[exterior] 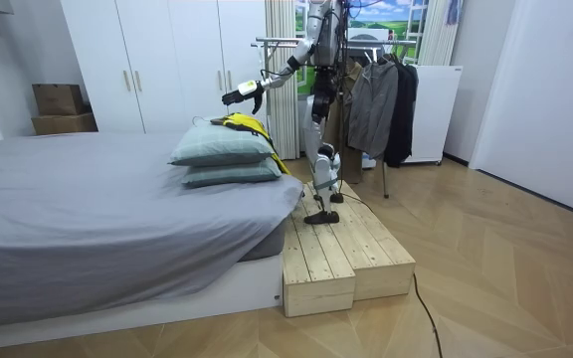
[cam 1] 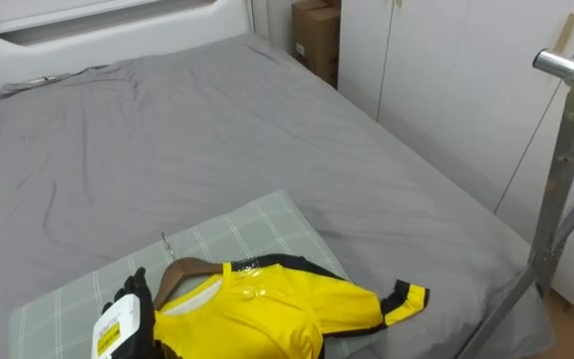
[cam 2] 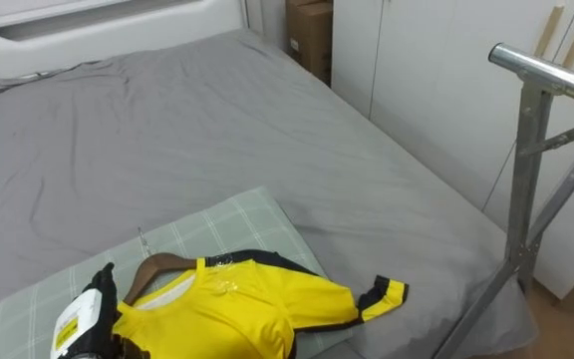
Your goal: Hang clothes
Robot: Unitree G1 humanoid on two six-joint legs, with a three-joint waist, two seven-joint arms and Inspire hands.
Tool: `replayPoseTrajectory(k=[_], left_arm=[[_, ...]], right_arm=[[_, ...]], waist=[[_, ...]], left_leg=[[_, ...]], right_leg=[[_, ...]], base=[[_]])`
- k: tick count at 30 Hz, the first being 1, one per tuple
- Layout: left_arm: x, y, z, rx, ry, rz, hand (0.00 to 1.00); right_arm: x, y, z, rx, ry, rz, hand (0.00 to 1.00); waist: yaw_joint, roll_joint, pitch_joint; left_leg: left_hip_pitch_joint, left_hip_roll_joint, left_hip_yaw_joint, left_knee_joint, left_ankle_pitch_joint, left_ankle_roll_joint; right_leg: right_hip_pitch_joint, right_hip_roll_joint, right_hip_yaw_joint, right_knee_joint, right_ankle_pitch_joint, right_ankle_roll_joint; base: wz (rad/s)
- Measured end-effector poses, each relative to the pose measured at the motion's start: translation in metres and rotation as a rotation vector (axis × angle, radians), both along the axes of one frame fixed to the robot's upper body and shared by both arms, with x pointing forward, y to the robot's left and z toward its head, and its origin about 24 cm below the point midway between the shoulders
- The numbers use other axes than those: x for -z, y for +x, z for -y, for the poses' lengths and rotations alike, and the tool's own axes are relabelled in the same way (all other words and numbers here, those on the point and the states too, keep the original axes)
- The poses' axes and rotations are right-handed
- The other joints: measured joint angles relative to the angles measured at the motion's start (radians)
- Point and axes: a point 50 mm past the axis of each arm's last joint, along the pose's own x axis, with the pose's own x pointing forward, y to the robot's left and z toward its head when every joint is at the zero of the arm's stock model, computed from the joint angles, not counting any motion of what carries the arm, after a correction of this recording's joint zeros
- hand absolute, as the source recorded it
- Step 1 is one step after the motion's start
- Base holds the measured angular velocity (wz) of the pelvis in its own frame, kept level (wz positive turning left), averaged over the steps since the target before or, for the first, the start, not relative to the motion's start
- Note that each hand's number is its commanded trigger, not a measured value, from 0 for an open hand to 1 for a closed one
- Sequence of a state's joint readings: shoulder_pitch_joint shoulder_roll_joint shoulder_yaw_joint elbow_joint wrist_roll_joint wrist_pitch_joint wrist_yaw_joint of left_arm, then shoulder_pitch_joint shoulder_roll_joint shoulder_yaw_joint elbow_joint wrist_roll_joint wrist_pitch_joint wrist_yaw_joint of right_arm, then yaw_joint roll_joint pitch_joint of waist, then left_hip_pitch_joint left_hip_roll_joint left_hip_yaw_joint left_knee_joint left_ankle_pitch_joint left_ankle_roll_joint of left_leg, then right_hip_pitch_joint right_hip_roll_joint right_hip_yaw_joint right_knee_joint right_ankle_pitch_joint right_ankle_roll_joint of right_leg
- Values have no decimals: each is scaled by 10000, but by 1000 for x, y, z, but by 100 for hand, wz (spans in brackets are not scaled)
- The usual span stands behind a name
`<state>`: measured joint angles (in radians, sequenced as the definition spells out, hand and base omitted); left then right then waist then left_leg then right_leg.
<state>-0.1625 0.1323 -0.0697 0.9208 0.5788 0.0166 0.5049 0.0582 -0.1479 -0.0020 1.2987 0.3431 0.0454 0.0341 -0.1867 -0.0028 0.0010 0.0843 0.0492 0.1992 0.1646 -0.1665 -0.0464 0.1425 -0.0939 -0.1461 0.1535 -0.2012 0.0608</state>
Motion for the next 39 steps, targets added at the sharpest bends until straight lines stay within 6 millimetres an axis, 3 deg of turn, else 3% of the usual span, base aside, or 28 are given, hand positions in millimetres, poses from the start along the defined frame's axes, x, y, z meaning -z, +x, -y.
replayPoseTrajectory(k=[7, 18, 22, 28, 36, 39], left_arm=[[-4, 7, -4, -463, -381, 121, 0], [-5, 9, -8, -954, -1031, -6, 0], [-2, 8, -9, -917, -1325, -397, 0], [17, -12, -11, -1040, -1470, -1888, 0], [27, -29, -14, -923, -1528, -2867, 0], [30, -33, -14, -921, -1611, -3142, 0]], right_arm=[[1, -3, -1, 590, 67, -96, 0], [1, -5, 1, 713, 104, -247, 0], [2, -8, -1, 796, 191, -396, 0], [3, -14, -4, 859, 285, -559, 0], [3, -15, -6, 619, 281, -606, 0], [3, -15, -6, 427, 264, -642, 0]], waist=[[21, 36, -41], [58, 124, -21], [193, 16, 53], [548, -222, 86], [771, -339, 65], [819, -400, 24]], left_leg=[[-223, 7, -78, 5, -2, 3], [-68, 102, -59, 23, -1, 2], [96, 99, -54, 13, -2, 2], [255, 99, -57, 16, -3, 1], [328, 100, -114, 52, -7, 0], [355, 100, -127, 75, -7, 0]], right_leg=[[-219, 7, -72, 82, 4, -4], [-184, 94, -30, 165, 16, -24], [12, 92, -24, 154, 15, -23], [172, 92, -38, 148, 15, -22], [332, 90, -108, 148, 15, -22], [389, 87, -130, 142, 15, -22]], base=[[3], [0], [0], [0], [1], [1]])
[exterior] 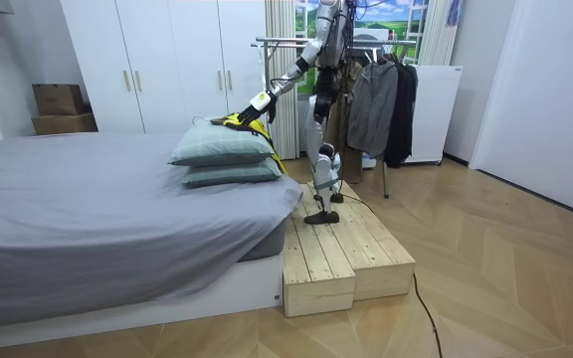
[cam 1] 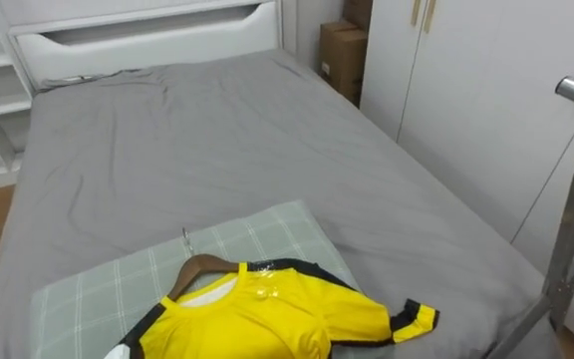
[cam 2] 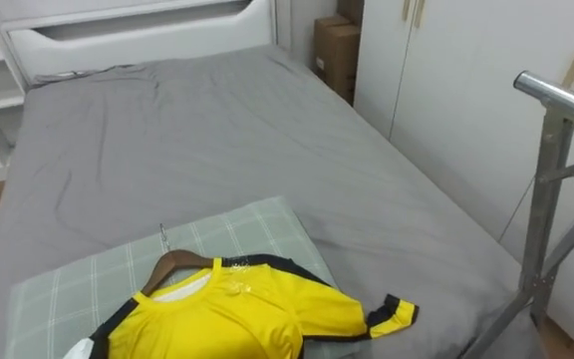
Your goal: Hang clothes
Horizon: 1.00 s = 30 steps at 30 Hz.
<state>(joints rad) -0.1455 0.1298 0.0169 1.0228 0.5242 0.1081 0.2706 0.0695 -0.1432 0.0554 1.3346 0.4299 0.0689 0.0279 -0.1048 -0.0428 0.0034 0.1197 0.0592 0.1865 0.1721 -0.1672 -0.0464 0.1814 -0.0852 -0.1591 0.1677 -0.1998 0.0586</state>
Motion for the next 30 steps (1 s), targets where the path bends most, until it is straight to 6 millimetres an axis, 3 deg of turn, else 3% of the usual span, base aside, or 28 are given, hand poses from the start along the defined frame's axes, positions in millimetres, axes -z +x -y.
replayPoseTrajectory(k=[8, 13, 19, 24, 26, 30], left_arm=[[8, -16, 1, 565, 66, -805, 0], [6, -12, -3, 550, 291, -729, 0], [-29, 33, -33, 87, 1364, 878, 0], [-83, 87, -53, -524, 2180, 3562, 0], [-104, 109, -50, -747, 2127, 4654, 0], [-116, 119, -52, -777, 2351, 5339, 0]], right_arm=[[1, -4, -3, 51, 267, -108, 0], [2, -14, -5, 319, 313, -249, 0], [-1, -36, 8, -669, -289, -871, 0], [-3, -52, 11, -2208, -638, -1650, 0], [-3, -52, 12, -2459, -825, -1802, 0], [-2, -37, 14, -2516, -1090, -1497, 0]], waist=[[62, -222, -6], [23, -306, -18], [-524, -184, -57], [-622, 8, 36], [-675, 65, 69], [-821, 130, 81]], left_leg=[[332, 5, -53, 53, -47, -14], [242, 14, -40, 142, -91, 13], [-766, 47, -26, 491, -133, 74], [-1536, 170, 161, 704, -144, 91], [-1703, 185, 206, 733, -143, 94], [-1808, 235, 375, 707, -142, 94]], right_leg=[[452, 14, -59, -163, -3, 1], [325, 14, 34, -167, 1, -5], [-639, 9, 123, 60, 97, -29], [-1439, 55, 250, 356, 179, -64], [-1635, 65, 335, 411, 186, -65], [-1860, 112, 481, 449, 219, -74]], base=[[2], [0], [-3], [-12], [-7], [-15]])
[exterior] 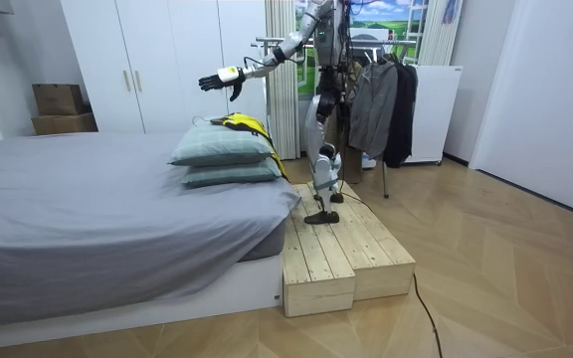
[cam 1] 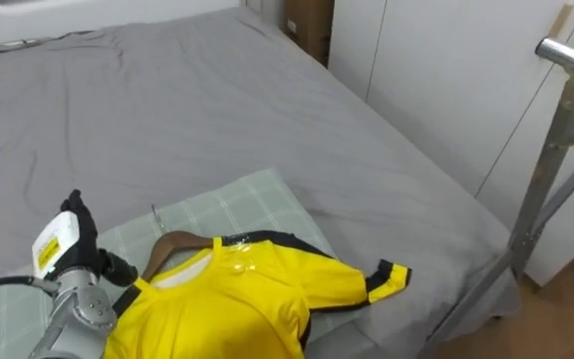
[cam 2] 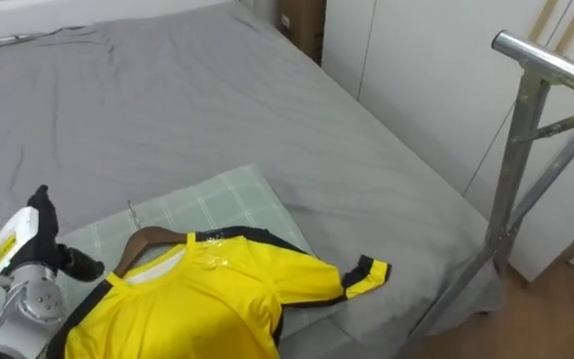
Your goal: Hang clothes
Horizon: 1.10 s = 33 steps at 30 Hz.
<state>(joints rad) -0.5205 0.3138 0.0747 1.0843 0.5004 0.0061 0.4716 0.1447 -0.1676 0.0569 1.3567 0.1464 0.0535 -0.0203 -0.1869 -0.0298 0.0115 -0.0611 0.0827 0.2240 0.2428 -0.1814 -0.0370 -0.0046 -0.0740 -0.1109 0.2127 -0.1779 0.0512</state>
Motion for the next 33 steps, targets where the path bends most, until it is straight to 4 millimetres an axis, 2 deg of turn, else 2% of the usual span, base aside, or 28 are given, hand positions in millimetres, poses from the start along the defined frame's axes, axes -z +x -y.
replayPoseTrajectory(k=[5, 8, 13, 19, 23, 27, 33], left_arm=[[-7, 0, -6, -395, 527, 637, 0], [-9, -1, -7, -664, 753, 1013, 0], [-17, -2, -14, -857, 1163, 1665, 0], [-35, 8, -18, -740, 1365, 2289, 0], [-42, 13, -18, -698, 1427, 2487, 0], [-44, 19, -11, -167, 1569, 2326, 0], [-38, 22, -6, 571, 1319, 1385, 0]], right_arm=[[0, 25, 1, -176, -169, 671, 0], [-1, 28, 1, -279, -155, 822, 0], [-1, 26, 0, -336, -139, 861, 0], [0, 14, -2, -500, 94, 572, 0], [1, 12, -4, -658, 167, 450, 0], [1, 11, -5, -696, 206, 320, 0], [2, 13, -8, -726, 359, 198, 0]], waist=[[-13, 1, -8], [4, -15, -10], [12, -125, -8], [-123, -290, -27], [-238, -286, -30], [-304, -269, -18], [-371, -211, 59]], left_leg=[[-163, 117, 276, 4, 5, -14], [-180, 123, 408, -31, 6, -14], [-18, 121, 763, -44, 6, -14], [-309, 201, 725, 322, -28, -47], [-665, 405, 667, 680, -218, -66], [-844, 518, 667, 818, -252, -61], [-1066, 652, 729, 851, -263, -68]], right_leg=[[-408, 99, 284, 97, 18, -30], [-507, 98, 396, 97, 23, -37], [-542, 94, 787, 106, 23, -36], [-536, 102, 716, 66, 60, -28], [-696, 257, 689, 90, 119, -56], [-873, 341, 688, 92, 229, -114], [-1167, 469, 778, 241, 292, -151]], base=[[-15], [-12], [-20], [3], [5], [-2], [-6]])
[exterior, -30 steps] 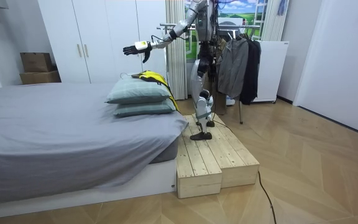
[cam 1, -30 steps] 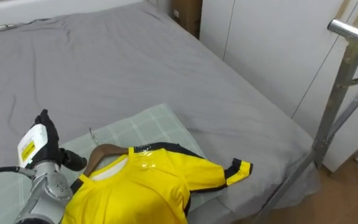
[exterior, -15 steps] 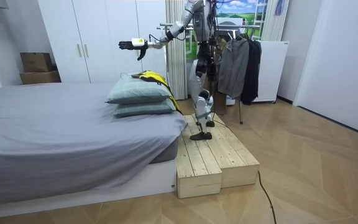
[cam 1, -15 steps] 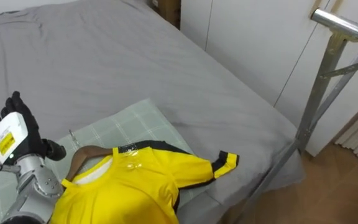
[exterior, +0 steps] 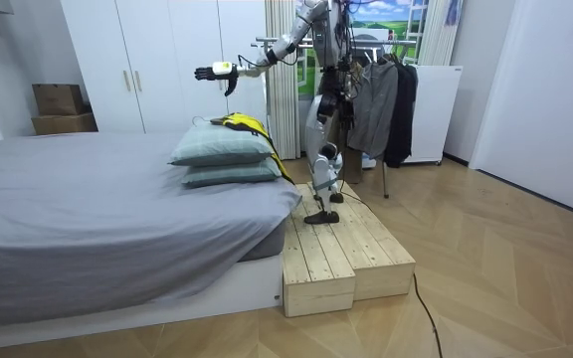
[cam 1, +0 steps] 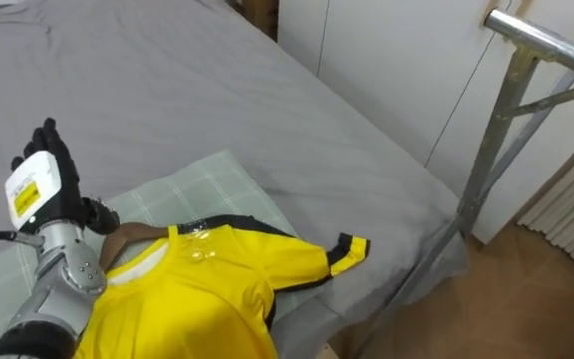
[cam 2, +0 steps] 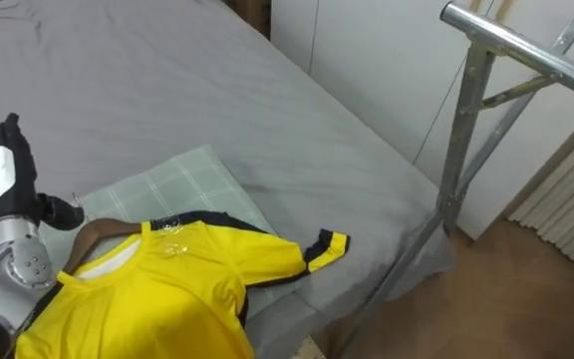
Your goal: Hang clothes
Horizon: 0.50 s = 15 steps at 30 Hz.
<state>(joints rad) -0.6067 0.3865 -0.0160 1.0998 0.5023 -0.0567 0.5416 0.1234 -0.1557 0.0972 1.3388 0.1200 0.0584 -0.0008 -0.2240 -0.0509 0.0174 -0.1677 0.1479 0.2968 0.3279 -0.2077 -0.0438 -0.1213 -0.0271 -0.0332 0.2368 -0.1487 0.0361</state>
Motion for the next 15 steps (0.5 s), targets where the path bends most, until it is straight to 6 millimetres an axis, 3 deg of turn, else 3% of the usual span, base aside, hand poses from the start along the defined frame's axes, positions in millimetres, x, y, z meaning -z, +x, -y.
replayPoseTrajectory(k=[7, 15], left_arm=[[15, -1, 3, 360, -652, -1469, 0], [45, -22, -7, -810, -2756, -3144, 0]], right_arm=[[-1, 21, 0, -488, -15, 393, 0], [-2, 35, 0, -681, -219, 660, 0]], waist=[[-255, 59, 38], [-435, 119, 77]], left_leg=[[-559, -21, 1, 188, 25, 35], [-893, 31, 31, 484, 25, 34]], right_leg=[[-563, -34, -1, 34, 46, -39], [-823, -49, -37, 104, 45, -36]], base=[[-1], [-2]])
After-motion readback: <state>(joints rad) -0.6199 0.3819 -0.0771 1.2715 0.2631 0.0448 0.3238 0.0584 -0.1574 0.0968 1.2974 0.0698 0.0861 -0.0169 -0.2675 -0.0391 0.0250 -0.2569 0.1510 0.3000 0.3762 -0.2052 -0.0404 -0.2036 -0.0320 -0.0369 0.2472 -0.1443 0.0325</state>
